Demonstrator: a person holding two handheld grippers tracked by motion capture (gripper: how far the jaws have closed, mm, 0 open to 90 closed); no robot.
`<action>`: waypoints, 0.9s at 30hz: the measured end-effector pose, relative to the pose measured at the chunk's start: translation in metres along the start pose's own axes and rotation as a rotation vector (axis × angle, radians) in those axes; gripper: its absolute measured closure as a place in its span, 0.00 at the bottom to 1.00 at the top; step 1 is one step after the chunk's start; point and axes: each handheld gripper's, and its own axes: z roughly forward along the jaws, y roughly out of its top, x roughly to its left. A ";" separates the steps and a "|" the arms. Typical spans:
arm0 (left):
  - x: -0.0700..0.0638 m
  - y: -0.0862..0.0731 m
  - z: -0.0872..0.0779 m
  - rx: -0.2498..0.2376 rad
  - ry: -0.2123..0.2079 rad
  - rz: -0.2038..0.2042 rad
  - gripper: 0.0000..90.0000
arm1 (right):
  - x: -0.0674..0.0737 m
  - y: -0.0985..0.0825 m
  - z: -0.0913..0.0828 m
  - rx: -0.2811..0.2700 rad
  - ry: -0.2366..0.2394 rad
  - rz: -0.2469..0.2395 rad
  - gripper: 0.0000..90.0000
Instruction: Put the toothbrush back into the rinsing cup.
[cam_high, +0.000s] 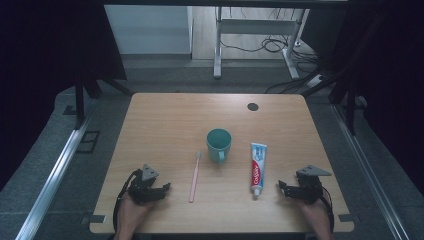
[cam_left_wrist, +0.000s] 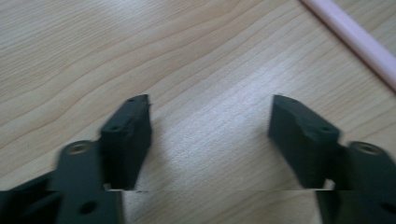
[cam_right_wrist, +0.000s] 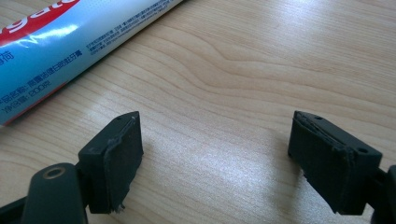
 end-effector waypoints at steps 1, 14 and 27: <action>0.000 0.000 -0.001 -0.002 -0.008 -0.002 0.48 | 0.000 0.000 0.000 0.000 0.000 0.000 0.20; -0.004 0.006 -0.004 0.022 -0.058 0.009 0.96 | 0.000 0.000 0.000 0.000 0.001 0.001 0.20; -0.014 0.016 -0.005 0.009 -0.107 0.029 0.99 | 0.001 0.001 0.001 0.002 0.000 0.003 0.19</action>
